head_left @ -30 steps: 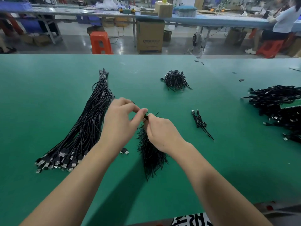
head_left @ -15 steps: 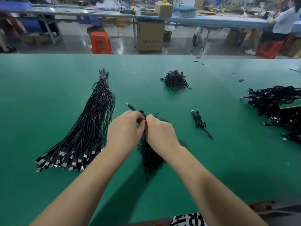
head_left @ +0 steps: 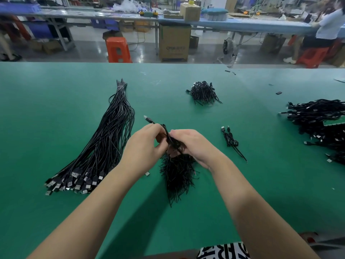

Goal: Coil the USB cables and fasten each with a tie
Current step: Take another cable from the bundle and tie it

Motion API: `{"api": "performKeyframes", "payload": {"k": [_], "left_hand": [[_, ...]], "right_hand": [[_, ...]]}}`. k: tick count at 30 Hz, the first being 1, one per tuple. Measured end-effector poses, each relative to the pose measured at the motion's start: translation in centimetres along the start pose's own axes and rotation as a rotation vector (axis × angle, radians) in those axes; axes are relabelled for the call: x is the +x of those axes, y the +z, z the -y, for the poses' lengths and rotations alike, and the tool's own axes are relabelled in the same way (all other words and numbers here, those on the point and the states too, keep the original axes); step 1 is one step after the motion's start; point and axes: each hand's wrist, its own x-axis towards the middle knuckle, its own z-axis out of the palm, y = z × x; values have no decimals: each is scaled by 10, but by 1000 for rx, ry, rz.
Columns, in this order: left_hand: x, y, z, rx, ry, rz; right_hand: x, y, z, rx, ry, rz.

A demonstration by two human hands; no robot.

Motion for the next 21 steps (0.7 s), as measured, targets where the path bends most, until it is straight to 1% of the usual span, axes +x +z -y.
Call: {"api": "performKeyframes", "payload": {"k": [4,6,9,12,17,21], "left_hand": [[0,-3,-1,-35,29,-24],[0,-3,-1,-23,46,-25],[-2,-2,-2,21,64,-29],[-3,-2,-2,86,89,-37],[-1,-2,1,46,79,-29],[-3,-5,-1,118,154,-44]], "right_hand": [[-1,-1,0,63,-2,16],[-1,0,1,108,11,8],[-3,0,0,111,8,-6],[-2,2,-3,123,-1,-51],[-1,3,-8,173,22,-116],[-3,3,-11,204,69,-132]]}}
